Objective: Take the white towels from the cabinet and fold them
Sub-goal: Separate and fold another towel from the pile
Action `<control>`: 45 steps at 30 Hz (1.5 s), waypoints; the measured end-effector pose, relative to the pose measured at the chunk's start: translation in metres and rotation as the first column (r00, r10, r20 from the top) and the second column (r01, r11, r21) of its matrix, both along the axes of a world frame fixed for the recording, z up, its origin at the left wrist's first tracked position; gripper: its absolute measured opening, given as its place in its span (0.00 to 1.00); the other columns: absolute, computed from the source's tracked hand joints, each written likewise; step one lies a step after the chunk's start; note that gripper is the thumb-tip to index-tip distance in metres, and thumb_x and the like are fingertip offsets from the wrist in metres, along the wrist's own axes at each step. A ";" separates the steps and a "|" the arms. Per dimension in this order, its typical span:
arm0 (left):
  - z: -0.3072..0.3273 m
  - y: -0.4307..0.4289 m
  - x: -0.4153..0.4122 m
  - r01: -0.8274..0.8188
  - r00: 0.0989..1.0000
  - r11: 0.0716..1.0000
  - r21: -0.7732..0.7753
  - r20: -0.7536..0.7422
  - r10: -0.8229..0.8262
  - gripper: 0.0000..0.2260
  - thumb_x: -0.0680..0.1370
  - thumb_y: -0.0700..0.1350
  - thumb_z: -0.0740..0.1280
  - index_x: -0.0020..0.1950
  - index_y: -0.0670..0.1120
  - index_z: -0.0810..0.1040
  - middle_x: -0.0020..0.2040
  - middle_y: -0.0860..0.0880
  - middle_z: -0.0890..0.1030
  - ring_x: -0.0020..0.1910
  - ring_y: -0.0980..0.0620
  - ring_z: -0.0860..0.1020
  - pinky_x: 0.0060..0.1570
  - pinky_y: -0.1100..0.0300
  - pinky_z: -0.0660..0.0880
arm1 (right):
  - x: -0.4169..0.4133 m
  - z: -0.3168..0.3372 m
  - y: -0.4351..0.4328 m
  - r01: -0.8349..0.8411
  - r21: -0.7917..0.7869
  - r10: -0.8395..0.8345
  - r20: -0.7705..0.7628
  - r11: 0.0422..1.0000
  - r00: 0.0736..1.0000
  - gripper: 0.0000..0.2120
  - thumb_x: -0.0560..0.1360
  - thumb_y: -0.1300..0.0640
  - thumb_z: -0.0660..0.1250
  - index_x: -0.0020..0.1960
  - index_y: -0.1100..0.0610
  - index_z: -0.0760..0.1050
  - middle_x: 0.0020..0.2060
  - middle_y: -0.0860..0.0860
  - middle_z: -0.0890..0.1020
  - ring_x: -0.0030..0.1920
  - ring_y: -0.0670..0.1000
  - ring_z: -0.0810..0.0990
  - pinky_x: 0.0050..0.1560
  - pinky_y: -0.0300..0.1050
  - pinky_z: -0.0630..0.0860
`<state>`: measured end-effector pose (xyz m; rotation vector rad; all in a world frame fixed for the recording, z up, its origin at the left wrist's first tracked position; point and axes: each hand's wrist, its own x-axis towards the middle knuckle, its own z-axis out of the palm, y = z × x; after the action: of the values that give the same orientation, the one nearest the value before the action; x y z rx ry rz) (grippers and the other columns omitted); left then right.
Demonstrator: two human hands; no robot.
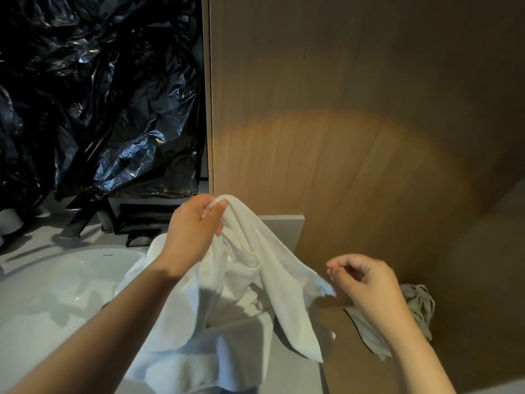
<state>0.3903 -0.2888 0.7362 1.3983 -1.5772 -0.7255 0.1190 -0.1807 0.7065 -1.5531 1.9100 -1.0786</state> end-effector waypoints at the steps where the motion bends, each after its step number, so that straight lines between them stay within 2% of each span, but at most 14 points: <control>1: -0.002 -0.001 -0.002 -0.002 1.000 1.000 0.000 0.005 0.002 0.17 0.81 0.49 0.61 0.32 0.46 0.72 0.30 0.56 0.77 0.34 0.55 0.74 0.36 0.62 0.68 | 0.000 -0.003 0.001 -0.007 0.017 0.007 -0.003 1.000 1.000 0.09 0.75 0.62 0.70 0.44 0.50 0.84 0.37 0.42 0.85 0.40 0.41 0.81 0.41 0.32 0.76; 5: -0.007 -0.002 -0.003 -0.009 1.000 1.000 0.011 -0.012 0.009 0.16 0.81 0.49 0.62 0.36 0.42 0.73 0.29 0.56 0.77 0.35 0.50 0.74 0.33 0.65 0.69 | 0.001 -0.026 0.001 -0.017 0.098 0.012 0.051 0.995 0.999 0.11 0.72 0.60 0.75 0.51 0.49 0.82 0.45 0.42 0.83 0.46 0.41 0.81 0.45 0.30 0.75; 10: -0.004 0.004 0.001 0.045 0.997 0.998 -0.035 0.070 -0.042 0.16 0.81 0.49 0.62 0.34 0.48 0.73 0.28 0.56 0.76 0.30 0.57 0.73 0.31 0.69 0.67 | 0.002 -0.042 -0.011 -0.043 0.162 0.037 0.037 0.986 0.999 0.12 0.74 0.58 0.73 0.55 0.48 0.79 0.49 0.41 0.82 0.51 0.41 0.80 0.47 0.31 0.73; 15: -0.005 0.014 0.009 0.049 0.990 0.999 -0.024 0.134 -0.045 0.17 0.80 0.51 0.63 0.34 0.45 0.74 0.28 0.50 0.77 0.29 0.56 0.73 0.34 0.59 0.67 | 0.001 -0.062 -0.038 -0.043 0.229 0.023 0.089 0.972 0.996 0.07 0.76 0.57 0.70 0.53 0.50 0.79 0.48 0.44 0.82 0.50 0.44 0.81 0.46 0.31 0.72; 22: -0.016 0.027 0.021 0.021 0.987 1.000 0.022 0.158 -0.024 0.18 0.78 0.53 0.64 0.33 0.43 0.71 0.27 0.50 0.75 0.29 0.56 0.72 0.33 0.59 0.67 | -0.001 -0.095 -0.076 -0.041 0.409 -0.022 0.148 0.912 0.989 0.25 0.79 0.51 0.67 0.73 0.58 0.67 0.68 0.55 0.74 0.68 0.53 0.72 0.61 0.43 0.69; 25: -0.017 0.028 0.020 -0.024 0.990 0.997 0.067 0.141 0.015 0.16 0.79 0.50 0.65 0.34 0.43 0.71 0.26 0.52 0.74 0.27 0.58 0.71 0.29 0.66 0.65 | -0.001 -0.106 -0.087 -0.067 0.459 -0.029 0.198 0.886 0.980 0.25 0.79 0.50 0.67 0.73 0.58 0.66 0.67 0.55 0.74 0.67 0.54 0.73 0.62 0.46 0.70; 28: -0.019 0.029 0.020 -0.029 0.993 0.997 0.078 0.119 0.020 0.16 0.79 0.48 0.65 0.33 0.43 0.71 0.26 0.51 0.75 0.27 0.57 0.70 0.32 0.61 0.66 | 0.002 -0.116 -0.094 -0.064 0.484 -0.045 0.211 0.873 0.976 0.19 0.78 0.51 0.67 0.67 0.58 0.73 0.60 0.54 0.80 0.58 0.52 0.78 0.57 0.46 0.73; 30: -0.019 0.029 0.021 -0.017 0.995 0.998 0.065 0.100 0.011 0.16 0.79 0.47 0.65 0.32 0.44 0.71 0.26 0.52 0.75 0.27 0.57 0.71 0.32 0.63 0.66 | 0.003 -0.123 -0.096 -0.053 0.435 -0.057 0.235 0.899 0.970 0.08 0.78 0.54 0.68 0.50 0.59 0.79 0.43 0.52 0.83 0.43 0.50 0.80 0.48 0.46 0.76; 32: -0.020 0.029 0.021 -0.014 0.996 0.999 0.042 0.093 0.010 0.14 0.79 0.47 0.66 0.33 0.46 0.73 0.27 0.54 0.76 0.29 0.58 0.72 0.31 0.68 0.66 | 0.003 -0.121 -0.092 -0.032 0.359 -0.073 0.274 0.933 0.959 0.15 0.79 0.57 0.67 0.36 0.62 0.73 0.29 0.53 0.74 0.33 0.50 0.71 0.37 0.44 0.66; 35: -0.020 0.027 0.021 -0.040 0.998 0.998 0.049 0.043 0.038 0.02 0.77 0.48 0.69 0.46 0.52 0.78 0.34 0.55 0.80 0.35 0.60 0.76 0.35 0.71 0.69 | 0.004 -0.105 -0.081 -0.022 0.279 -0.093 0.393 0.960 0.915 0.16 0.80 0.54 0.64 0.44 0.68 0.75 0.34 0.61 0.77 0.35 0.54 0.73 0.39 0.45 0.67; 38: -0.024 0.023 0.022 -0.042 0.999 0.995 0.090 -0.021 0.044 0.14 0.74 0.43 0.73 0.56 0.54 0.75 0.40 0.59 0.81 0.37 0.59 0.76 0.40 0.70 0.72 | 0.006 -0.079 -0.070 -0.012 0.197 -0.092 0.509 0.980 0.856 0.10 0.82 0.54 0.61 0.48 0.57 0.78 0.39 0.51 0.85 0.38 0.48 0.82 0.34 0.36 0.75; 40: -0.026 0.021 0.022 -0.050 0.997 0.991 0.125 -0.057 0.058 0.20 0.72 0.40 0.75 0.59 0.54 0.74 0.44 0.55 0.81 0.40 0.53 0.77 0.44 0.63 0.75 | 0.007 -0.062 -0.064 -0.003 0.125 -0.070 0.572 0.992 0.817 0.10 0.83 0.54 0.59 0.49 0.55 0.78 0.39 0.46 0.85 0.38 0.44 0.83 0.32 0.32 0.75; 42: -0.029 0.019 0.022 -0.067 0.987 0.982 0.179 -0.136 0.092 0.21 0.70 0.40 0.76 0.59 0.53 0.75 0.49 0.53 0.80 0.42 0.52 0.79 0.44 0.61 0.77 | 0.009 -0.045 -0.060 0.001 0.040 -0.024 0.580 0.999 0.814 0.10 0.83 0.55 0.59 0.49 0.56 0.78 0.38 0.45 0.84 0.39 0.43 0.82 0.37 0.33 0.77; 45: -0.031 0.017 0.023 -0.006 0.921 0.964 0.266 -0.374 0.109 0.17 0.68 0.40 0.76 0.55 0.43 0.79 0.48 0.45 0.85 0.49 0.42 0.83 0.50 0.52 0.80 | 0.014 -0.021 -0.055 -0.005 -0.058 0.038 0.578 0.998 0.815 0.11 0.83 0.55 0.58 0.49 0.57 0.77 0.38 0.47 0.82 0.39 0.45 0.79 0.43 0.39 0.73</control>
<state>0.4131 -0.2714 0.7056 1.3760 -1.1553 -1.1294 0.1326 -0.2354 0.6857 -1.0842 1.4438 -1.4063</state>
